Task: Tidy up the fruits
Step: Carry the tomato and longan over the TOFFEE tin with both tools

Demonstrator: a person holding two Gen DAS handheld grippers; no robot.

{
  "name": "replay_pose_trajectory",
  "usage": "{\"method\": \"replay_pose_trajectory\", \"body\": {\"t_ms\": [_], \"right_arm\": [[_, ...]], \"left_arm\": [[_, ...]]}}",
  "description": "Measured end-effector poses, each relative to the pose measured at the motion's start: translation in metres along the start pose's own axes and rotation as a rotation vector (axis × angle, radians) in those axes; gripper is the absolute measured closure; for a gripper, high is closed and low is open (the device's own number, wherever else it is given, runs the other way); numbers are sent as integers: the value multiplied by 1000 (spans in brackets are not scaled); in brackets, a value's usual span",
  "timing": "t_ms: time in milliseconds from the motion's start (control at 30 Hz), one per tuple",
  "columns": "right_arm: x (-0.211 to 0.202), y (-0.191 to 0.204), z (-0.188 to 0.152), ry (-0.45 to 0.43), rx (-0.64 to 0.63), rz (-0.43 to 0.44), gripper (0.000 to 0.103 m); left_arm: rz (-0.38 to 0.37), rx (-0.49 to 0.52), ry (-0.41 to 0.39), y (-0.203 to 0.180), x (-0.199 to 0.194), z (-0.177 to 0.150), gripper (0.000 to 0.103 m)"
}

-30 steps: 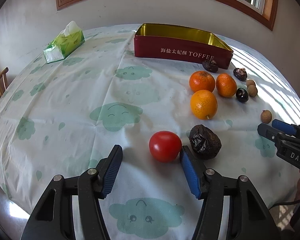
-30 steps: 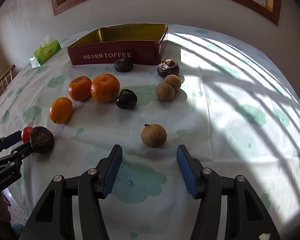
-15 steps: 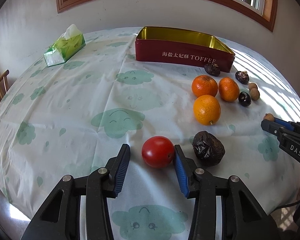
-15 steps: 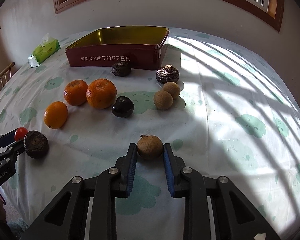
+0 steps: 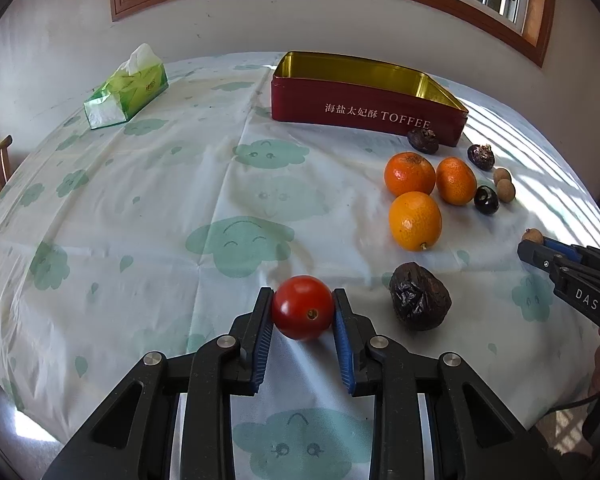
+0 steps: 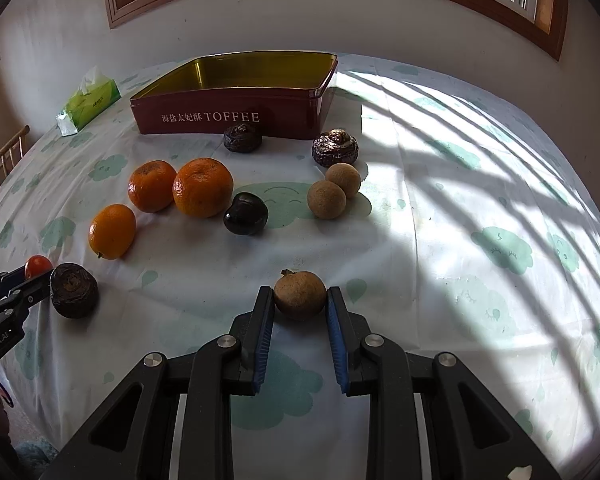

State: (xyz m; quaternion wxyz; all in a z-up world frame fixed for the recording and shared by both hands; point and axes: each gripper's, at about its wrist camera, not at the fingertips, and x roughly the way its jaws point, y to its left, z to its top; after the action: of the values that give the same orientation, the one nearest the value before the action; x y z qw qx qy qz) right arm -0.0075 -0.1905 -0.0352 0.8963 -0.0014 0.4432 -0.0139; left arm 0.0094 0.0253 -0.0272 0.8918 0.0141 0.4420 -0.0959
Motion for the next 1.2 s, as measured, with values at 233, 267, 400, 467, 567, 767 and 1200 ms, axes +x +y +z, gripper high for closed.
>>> {"method": "replay_pose_trajectory", "body": {"t_ms": [233,267,400,467,567,767,1200], "right_arm": [[0,-3,1,8,5,15,79],[0,-2,1,7,5,15,79],[-2,-2,5,7,1,13,79],[-3,-2,8,3,0,11,79],[-7,-1,16,-5,-4,9,79],[-12,-1,37,-25,-11,8,79],[-9,-2,104,-74,-11,24,79]], "left_arm": [[9,4,-2,-2,-1,3,74],[9,5,-5,-2,-2,4,74],[9,2,-13,-2,-5,10,74],[7,0,-19,0,-6,15,74],[7,1,-31,2,-6,25,74],[13,12,-67,5,-8,50,74],[0,44,-163,11,2,133,74]]}}
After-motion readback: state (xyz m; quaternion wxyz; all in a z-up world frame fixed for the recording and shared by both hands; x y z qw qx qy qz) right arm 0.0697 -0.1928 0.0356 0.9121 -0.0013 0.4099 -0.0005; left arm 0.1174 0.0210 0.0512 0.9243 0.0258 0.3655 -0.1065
